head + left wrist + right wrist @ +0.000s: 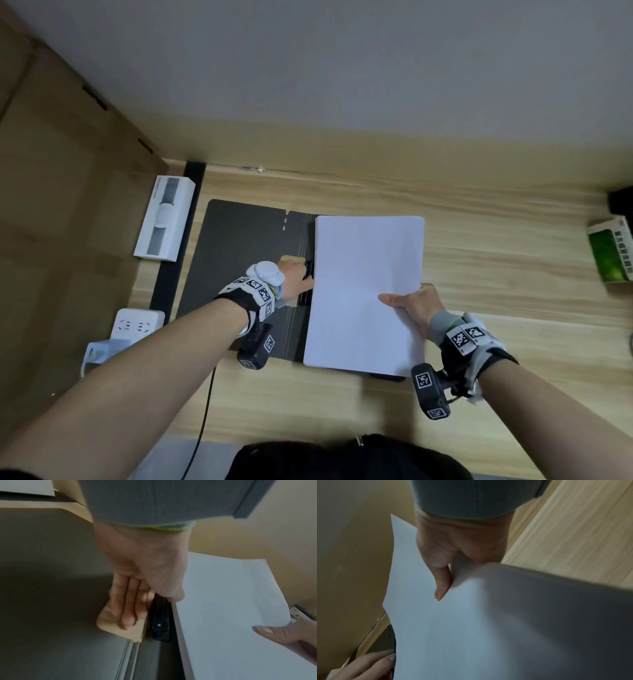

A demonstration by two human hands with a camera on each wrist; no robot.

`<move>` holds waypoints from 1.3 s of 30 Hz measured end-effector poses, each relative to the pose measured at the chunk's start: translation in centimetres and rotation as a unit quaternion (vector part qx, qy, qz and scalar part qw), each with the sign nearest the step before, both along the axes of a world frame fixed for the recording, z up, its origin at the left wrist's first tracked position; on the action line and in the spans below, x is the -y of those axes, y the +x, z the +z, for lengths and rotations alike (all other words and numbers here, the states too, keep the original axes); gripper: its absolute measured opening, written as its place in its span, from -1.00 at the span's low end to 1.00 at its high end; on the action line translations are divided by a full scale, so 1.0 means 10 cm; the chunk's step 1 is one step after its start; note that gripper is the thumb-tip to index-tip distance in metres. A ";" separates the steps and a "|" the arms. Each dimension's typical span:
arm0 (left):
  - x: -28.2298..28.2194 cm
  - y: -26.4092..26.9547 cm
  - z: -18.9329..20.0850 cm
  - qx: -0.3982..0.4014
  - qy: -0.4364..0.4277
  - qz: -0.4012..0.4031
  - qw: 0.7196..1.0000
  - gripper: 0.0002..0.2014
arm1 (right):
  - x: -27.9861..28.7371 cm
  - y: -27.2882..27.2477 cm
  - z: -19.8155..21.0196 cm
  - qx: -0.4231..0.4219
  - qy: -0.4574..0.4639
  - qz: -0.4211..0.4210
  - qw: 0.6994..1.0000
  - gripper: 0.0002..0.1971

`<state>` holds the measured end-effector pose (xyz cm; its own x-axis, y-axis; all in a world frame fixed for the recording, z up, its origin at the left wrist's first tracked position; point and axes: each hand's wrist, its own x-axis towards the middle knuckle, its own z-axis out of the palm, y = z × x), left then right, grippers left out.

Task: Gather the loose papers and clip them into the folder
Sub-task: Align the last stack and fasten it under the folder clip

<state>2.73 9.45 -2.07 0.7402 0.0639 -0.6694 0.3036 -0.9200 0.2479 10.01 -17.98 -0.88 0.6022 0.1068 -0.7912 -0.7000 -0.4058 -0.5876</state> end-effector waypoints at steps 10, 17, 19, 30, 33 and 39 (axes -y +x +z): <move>-0.09 0.00 -0.01 -0.053 -0.103 0.062 0.991 -0.58 | -0.15 0.01 -0.05 -0.005 -0.018 0.002 1.000 -0.49; -0.09 -0.01 -0.03 -0.034 -0.104 0.065 0.992 -0.64 | -0.20 -0.04 -0.05 -0.001 -0.052 0.001 0.999 -0.45; -0.09 0.01 -0.02 -0.031 -0.091 0.056 0.994 -0.66 | -0.21 -0.04 -0.09 -0.007 -0.059 0.004 0.998 -0.43; 0.12 0.01 -0.04 0.020 0.014 0.037 0.999 -0.63 | -0.16 -0.03 -0.26 -0.026 -0.067 0.048 0.996 -0.17; 0.16 0.02 -0.02 0.007 0.035 0.050 0.998 -0.65 | -0.10 -0.03 -0.29 -0.034 -0.059 0.034 0.997 -0.33; 0.18 0.02 0.07 0.015 0.058 0.039 0.997 -0.54 | -0.10 -0.02 -0.40 -0.013 -0.073 0.012 0.997 -0.17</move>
